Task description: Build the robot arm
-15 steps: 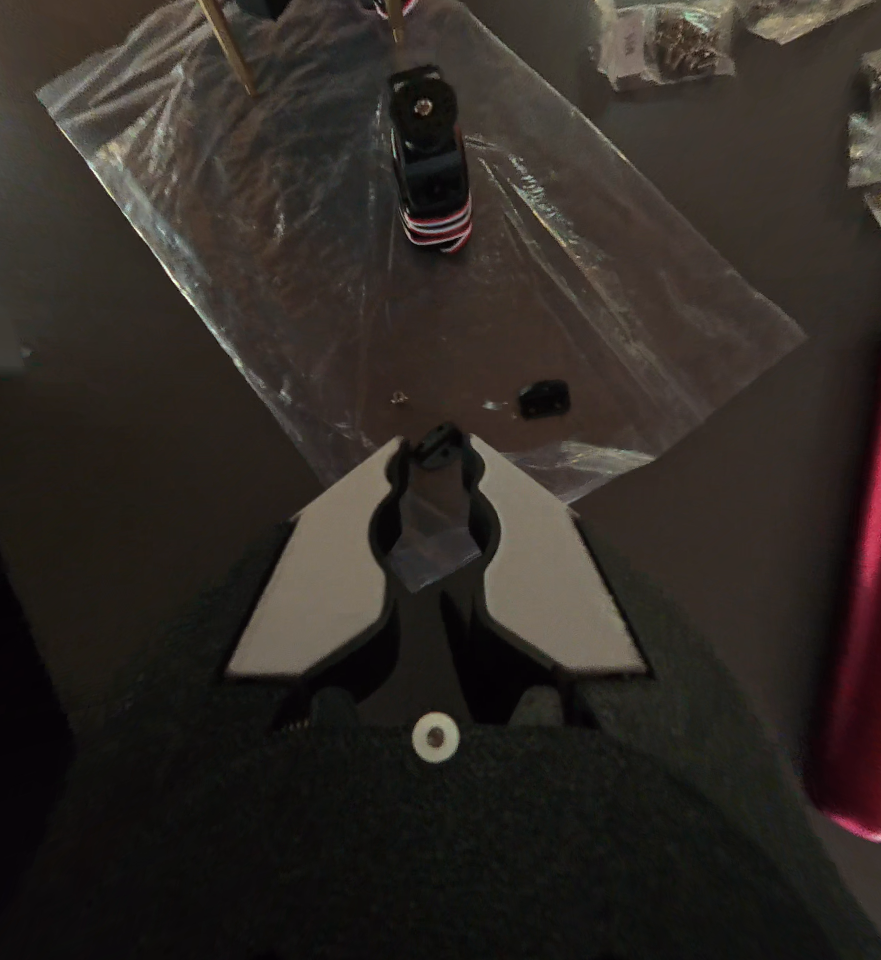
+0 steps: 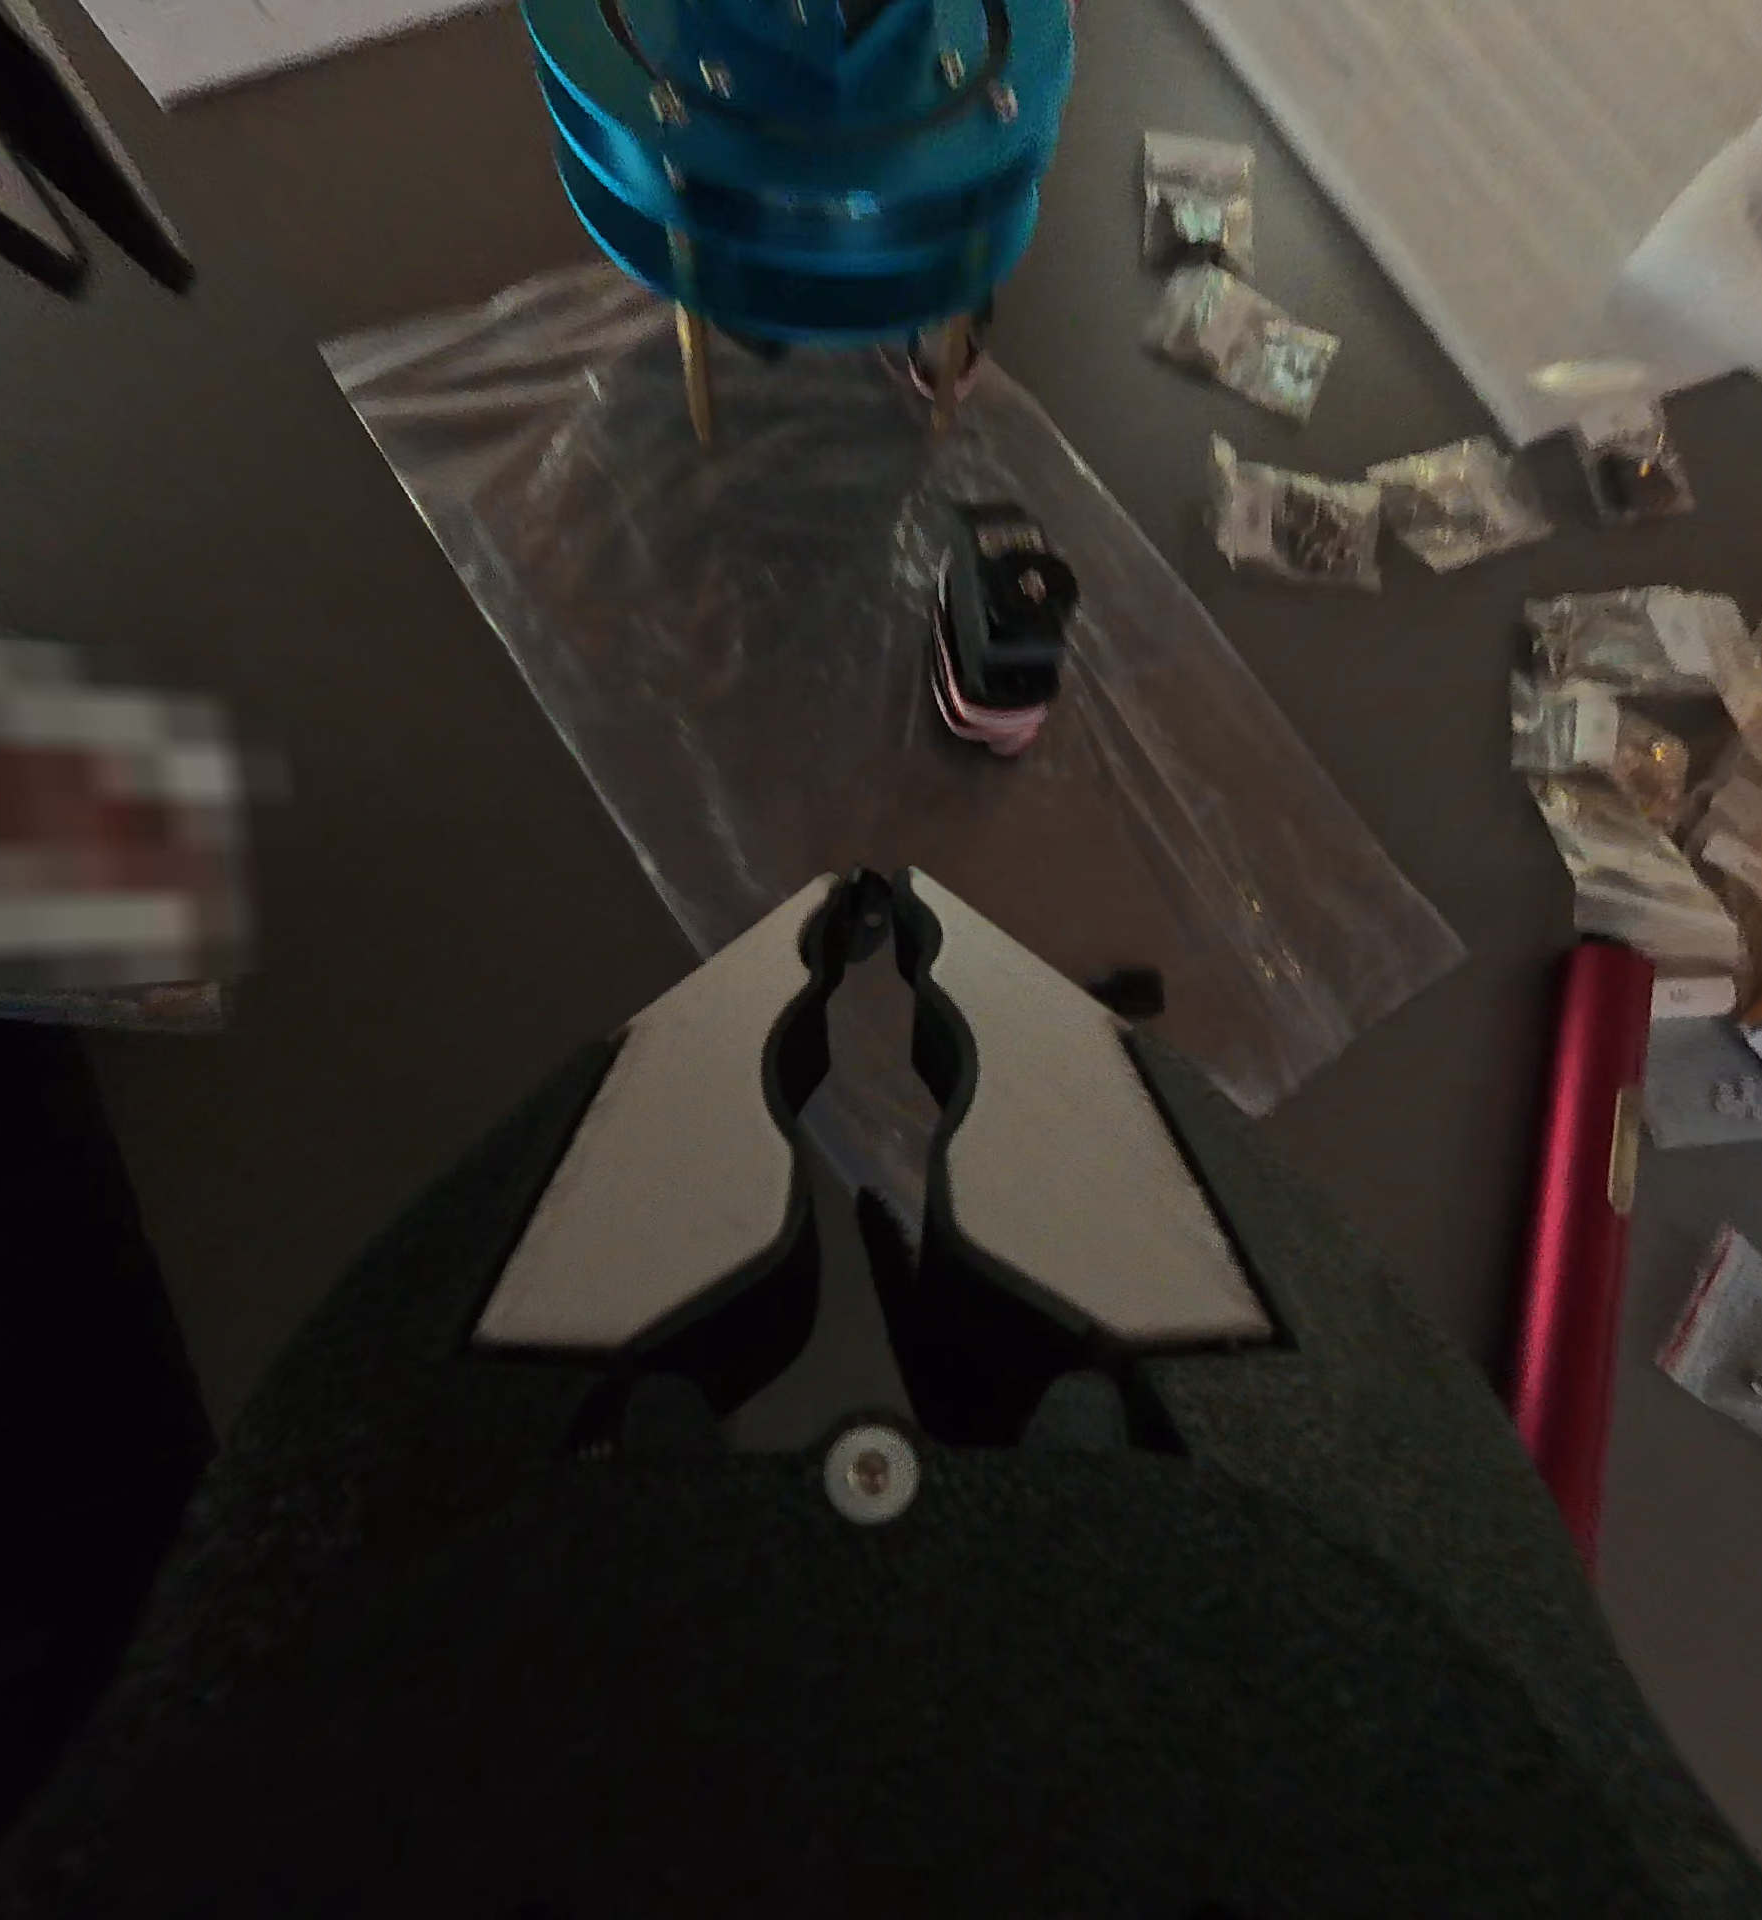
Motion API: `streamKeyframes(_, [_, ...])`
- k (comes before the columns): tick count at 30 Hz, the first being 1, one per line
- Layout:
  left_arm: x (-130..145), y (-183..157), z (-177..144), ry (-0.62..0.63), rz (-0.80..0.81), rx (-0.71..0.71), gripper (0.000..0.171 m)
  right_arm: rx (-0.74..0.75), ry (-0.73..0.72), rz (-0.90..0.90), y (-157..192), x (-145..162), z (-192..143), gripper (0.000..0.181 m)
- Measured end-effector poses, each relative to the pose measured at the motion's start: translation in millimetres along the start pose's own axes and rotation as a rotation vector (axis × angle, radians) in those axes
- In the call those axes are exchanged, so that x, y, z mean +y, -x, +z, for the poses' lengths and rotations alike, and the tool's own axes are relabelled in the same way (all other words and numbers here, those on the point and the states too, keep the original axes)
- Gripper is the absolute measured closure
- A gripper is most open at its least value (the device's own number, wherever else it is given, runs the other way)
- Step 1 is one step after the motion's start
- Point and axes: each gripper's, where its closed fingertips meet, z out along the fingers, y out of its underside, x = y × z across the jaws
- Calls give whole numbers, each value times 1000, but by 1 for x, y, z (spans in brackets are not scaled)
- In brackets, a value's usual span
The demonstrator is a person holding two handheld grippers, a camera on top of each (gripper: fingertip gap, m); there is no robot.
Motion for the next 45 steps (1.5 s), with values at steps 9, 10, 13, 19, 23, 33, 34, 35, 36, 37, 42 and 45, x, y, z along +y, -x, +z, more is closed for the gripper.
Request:
streamKeyframes(9, [30,74,-67,-2,-52,-76,156,22,-40,-158,81,-75,55,173])
streamKeyframes(10, [34,84,-76,0,-40,-96,155,44,-7,-191,86,-76,66,173])
streamKeyframes(13, [43,109,-102,4,0,-140,155,155,113,-304,88,-74,92,173])
streamKeyframes(19, [49,141,-142,-43,29,-147,155,436,289,-460,59,-65,104,173])
streamKeyframes(23, [46,156,-155,-62,18,-133,155,434,318,-397,64,-52,109,173])
streamKeyframes(33, [38,165,-165,-41,75,-101,154,216,175,112,95,-59,106,155])
streamKeyframes(34, [37,166,-165,-40,74,-101,154,190,152,182,95,-60,103,154])
streamKeyframes(35, [36,167,-165,-38,71,-97,155,184,131,240,91,-59,99,153])
streamKeyframes(36, [36,167,-165,-37,68,-94,155,172,112,285,88,-57,97,151])
streamKeyframes(37, [35,166,-165,-36,68,-92,155,154,105,315,86,-55,96,148])
streamKeyframes(42, [32,160,-161,-18,102,-94,155,153,112,347,75,-49,100,148])
streamKeyframes(45, [34,158,-160,-8,113,-110,155,103,116,337,79,-49,105,153])
